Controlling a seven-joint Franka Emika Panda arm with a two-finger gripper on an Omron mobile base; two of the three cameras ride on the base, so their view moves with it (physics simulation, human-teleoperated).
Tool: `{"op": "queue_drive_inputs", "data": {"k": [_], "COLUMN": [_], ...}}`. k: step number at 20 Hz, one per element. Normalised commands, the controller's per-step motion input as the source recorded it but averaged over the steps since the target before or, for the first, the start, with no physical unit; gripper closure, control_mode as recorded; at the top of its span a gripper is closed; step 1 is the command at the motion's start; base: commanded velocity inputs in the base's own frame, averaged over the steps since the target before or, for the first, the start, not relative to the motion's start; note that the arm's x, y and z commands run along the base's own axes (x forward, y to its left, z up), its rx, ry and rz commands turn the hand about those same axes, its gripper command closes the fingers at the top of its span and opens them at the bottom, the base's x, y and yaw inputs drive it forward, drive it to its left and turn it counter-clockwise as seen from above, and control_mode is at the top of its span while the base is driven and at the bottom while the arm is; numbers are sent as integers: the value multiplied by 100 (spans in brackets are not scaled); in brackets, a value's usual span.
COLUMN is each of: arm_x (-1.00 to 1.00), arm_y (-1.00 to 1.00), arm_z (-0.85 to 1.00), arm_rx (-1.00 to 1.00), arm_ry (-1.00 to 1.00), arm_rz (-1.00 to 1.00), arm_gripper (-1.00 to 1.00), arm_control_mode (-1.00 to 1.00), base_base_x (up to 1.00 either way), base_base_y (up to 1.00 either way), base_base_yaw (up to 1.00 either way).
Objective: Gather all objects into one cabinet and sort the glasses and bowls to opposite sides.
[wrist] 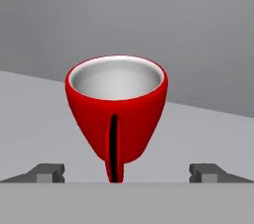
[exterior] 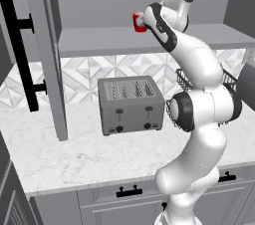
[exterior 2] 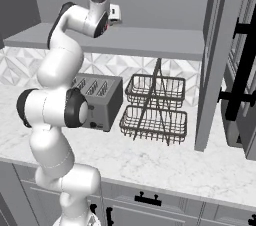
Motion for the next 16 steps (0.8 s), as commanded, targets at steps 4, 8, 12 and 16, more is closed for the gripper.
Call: {"op": "queue_drive_inputs", "data": {"k": [4, 8, 12, 16], "arm_x": [30, 3, 0, 0], "arm_y": [10, 3, 1, 0], "arm_z": [0, 0, 0, 0], "arm_rx": [0, 0, 0, 0], "arm_ry": [0, 0, 0, 0], "arm_rz": [0, 0, 0, 0], "arm_gripper": [-100, -100, 100, 100], "arm_control_mode": [-100, -100, -100, -100], "base_base_x": [0, 0, 0, 0], "base_base_y": [0, 0, 0, 0], "base_base_yaw": [0, 0, 0, 0]}}
